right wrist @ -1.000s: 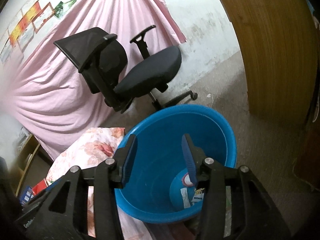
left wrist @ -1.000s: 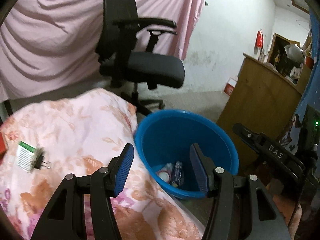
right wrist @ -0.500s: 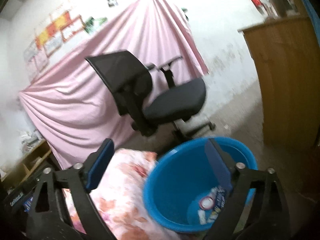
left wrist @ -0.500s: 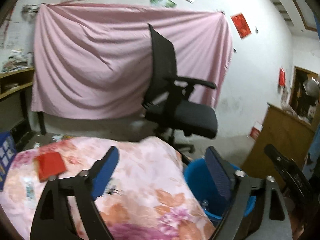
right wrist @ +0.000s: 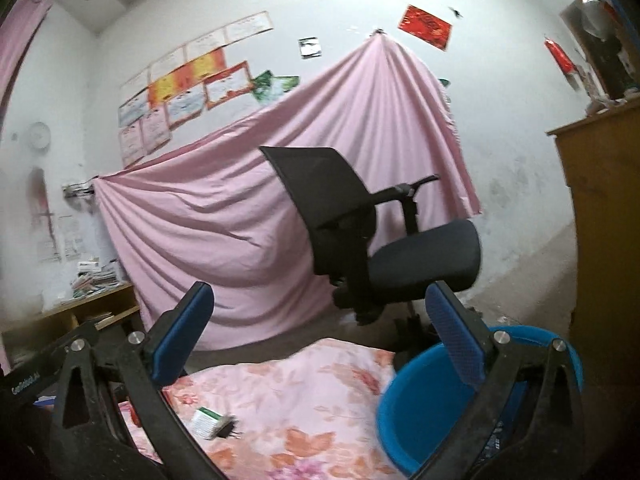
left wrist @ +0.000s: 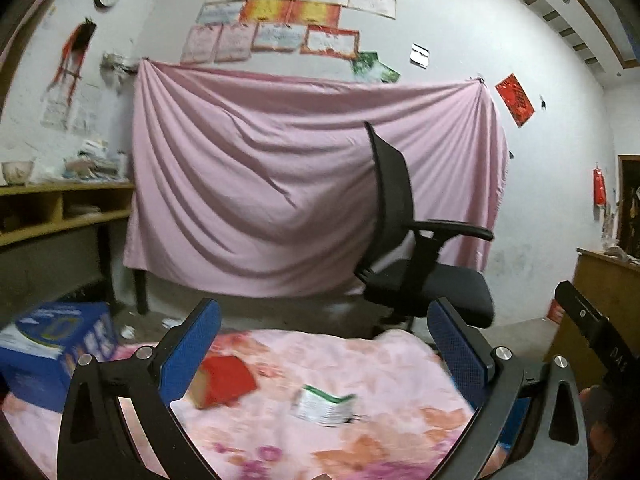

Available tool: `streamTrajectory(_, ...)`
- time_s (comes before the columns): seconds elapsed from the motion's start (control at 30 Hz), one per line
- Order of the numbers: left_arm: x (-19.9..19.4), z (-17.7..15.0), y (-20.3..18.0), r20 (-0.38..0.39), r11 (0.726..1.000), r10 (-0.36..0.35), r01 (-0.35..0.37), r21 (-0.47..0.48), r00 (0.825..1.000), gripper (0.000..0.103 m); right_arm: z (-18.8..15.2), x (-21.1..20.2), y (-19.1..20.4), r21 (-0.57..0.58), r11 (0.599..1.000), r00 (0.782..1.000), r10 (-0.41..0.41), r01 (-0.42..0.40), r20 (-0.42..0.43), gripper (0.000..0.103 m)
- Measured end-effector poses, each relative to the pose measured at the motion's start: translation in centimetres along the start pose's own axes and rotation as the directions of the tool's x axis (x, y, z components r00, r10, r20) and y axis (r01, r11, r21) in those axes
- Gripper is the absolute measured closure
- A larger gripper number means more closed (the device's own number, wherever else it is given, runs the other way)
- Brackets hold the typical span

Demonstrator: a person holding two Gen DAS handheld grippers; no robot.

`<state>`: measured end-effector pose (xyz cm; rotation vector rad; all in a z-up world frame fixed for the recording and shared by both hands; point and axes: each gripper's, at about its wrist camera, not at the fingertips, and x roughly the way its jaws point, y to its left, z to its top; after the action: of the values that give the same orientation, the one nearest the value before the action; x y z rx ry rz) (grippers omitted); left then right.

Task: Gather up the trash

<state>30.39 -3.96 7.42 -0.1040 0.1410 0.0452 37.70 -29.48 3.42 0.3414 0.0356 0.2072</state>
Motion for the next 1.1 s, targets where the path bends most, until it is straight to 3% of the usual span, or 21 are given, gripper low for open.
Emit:
streamTrajectory(0.17, -0.7, -0.8, 3.2, 0.027, 0.999, 0.048, -0.048, 0.007, 0.998, 0.002, -0.7, 0.7, 2.8, -0.056, 0.998, 0.999, 0.042, -0.042, -0.002, 0.0)
streamTrajectory(0.37, -1.2, -2.3, 6.2, 0.002, 0.997, 0.077, -0.077, 0.026, 0.997, 0.002, -2.2, 1.4, 6.0, -0.147, 0.984, 0.994, 0.101, -0.104, -0.027, 0.0)
streamTrajectory(0.6, 0.2, -4.8, 8.5, -0.108, 0.996, 0.086, -0.083, 0.038, 0.99, 0.002, -4.4, 3.1, 8.9, -0.238, 0.958, 0.981, 0.129, -0.161, -0.146, 0.0)
streamTrajectory(0.7, 1.7, -5.9, 9.0, -0.176, 0.996, 0.089, -0.087, 0.023, 0.98, 0.002, -5.7, 4.5, 9.3, -0.264, 0.953, 0.972, 0.091, -0.148, -0.218, 0.0)
streamTrajectory(0.93, 6.4, -7.0, 10.0, -0.35, 0.997, 0.067, -0.076, -0.014, 0.934, 0.002, -7.2, 6.8, 8.9, -0.259, 0.954, 0.941, 0.059, -0.152, -0.334, 0.0)
streamTrajectory(1.1, 9.9, -8.0, 11.5, -0.463, 0.995, 0.048, -0.083, -0.054, 0.885, 0.002, -8.7, 9.1, 9.2, -0.278, 0.946, 0.889, 0.02, -0.164, -0.457, 0.0)
